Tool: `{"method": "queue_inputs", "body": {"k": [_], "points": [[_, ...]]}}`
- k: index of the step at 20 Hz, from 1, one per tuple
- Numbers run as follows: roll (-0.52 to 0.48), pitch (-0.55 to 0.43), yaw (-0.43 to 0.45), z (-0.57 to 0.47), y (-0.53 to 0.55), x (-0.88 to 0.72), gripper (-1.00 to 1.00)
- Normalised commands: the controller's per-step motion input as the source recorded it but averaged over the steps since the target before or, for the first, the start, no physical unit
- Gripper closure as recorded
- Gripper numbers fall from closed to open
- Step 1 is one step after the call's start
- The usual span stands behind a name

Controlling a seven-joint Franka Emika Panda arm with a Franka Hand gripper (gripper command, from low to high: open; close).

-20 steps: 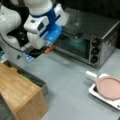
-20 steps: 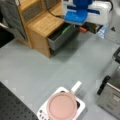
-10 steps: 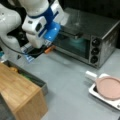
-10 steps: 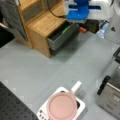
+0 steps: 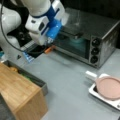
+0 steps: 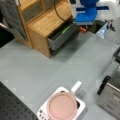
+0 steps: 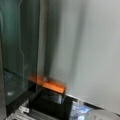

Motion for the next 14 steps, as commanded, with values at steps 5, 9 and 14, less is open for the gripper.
{"method": "queue_inputs", "body": {"k": [5, 9, 14], "points": [[0.09, -0.171, -0.058, -0.12, 0.42, -0.44, -1.0], [0.093, -0.176, -0.144, -0.11, 0.46, -0.39, -1.0], [0.071, -0.175, -0.199, -0.11, 0.44, -0.28, -1.0]]}}
